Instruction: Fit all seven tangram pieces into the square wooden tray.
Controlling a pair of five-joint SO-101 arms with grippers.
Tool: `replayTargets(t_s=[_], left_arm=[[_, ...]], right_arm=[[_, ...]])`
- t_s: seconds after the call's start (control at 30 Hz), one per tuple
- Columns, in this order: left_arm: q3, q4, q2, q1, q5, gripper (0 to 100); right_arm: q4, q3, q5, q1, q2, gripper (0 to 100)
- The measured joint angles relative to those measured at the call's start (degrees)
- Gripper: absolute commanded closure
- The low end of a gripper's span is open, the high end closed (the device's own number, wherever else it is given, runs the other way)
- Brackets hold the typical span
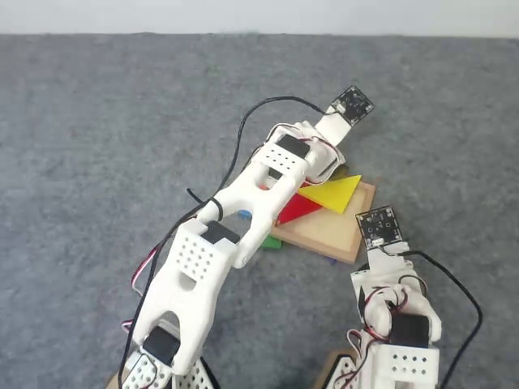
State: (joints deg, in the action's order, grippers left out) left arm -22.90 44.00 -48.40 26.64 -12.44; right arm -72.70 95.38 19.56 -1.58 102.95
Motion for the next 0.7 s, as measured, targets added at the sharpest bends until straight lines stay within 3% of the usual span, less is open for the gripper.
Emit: replayTargets(t_s=[0.43, 0.7], left_arm=[[0.6, 1.2, 0.7, 0.2, -3.0, 73], [20.6, -10.1, 12.1, 0.7, -5.3, 73]], right_arm=[[0.0, 0.0, 0.0, 0.0, 0.0, 99.1], [0.0, 0.0, 0.0, 0.0, 0.0, 99.1]])
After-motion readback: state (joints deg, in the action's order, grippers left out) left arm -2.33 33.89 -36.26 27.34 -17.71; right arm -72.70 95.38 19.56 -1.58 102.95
